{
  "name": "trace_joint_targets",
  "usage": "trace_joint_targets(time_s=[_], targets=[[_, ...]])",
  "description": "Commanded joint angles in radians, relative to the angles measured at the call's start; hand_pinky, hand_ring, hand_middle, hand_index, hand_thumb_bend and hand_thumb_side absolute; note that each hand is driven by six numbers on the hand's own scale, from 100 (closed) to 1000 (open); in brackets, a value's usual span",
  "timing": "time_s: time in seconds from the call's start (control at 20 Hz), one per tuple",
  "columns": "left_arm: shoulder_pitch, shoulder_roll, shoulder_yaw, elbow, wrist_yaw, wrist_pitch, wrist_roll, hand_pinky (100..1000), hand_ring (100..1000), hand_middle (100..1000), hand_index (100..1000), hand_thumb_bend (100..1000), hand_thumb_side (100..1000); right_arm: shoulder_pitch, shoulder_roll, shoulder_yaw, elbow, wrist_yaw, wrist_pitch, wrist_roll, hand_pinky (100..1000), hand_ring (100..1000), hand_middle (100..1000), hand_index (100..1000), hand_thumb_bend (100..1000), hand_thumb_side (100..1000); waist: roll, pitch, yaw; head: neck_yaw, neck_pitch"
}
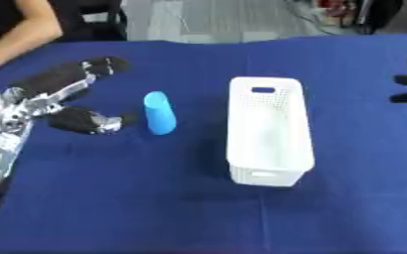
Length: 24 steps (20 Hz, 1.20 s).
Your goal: Pick up objects on the table and place them in the box.
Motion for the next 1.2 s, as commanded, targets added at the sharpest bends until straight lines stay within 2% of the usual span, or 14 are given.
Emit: trace_joint_targets(time_s=[0.05, 0.65, 1.2], targets=[[-0.048, 0.054, -0.019, 0.027, 0.017, -0.014, -0.017, 867, 915, 946, 994, 830, 768, -0.002, -0.017, 0.001, -0.01, -0.001, -0.002, 0.003, 723, 850, 919, 1000, 572, 1000, 0.002, -0.017, -0.002, -0.002, 0.002], [-0.212, 0.013, -0.095, 0.165, 0.02, -0.061, -0.066, 866, 913, 944, 992, 848, 797, 0.0, -0.016, 0.004, -0.008, -0.003, -0.003, 0.008, 723, 850, 919, 1000, 574, 1000, 0.001, -0.018, -0.005, 0.004, 0.01], [-0.339, -0.097, -0.16, 0.424, -0.041, -0.124, -0.123, 868, 910, 940, 987, 865, 825, -0.001, -0.011, 0.01, -0.007, -0.004, -0.005, 0.015, 722, 850, 920, 1000, 575, 1000, -0.003, -0.013, -0.006, 0.008, 0.01]])
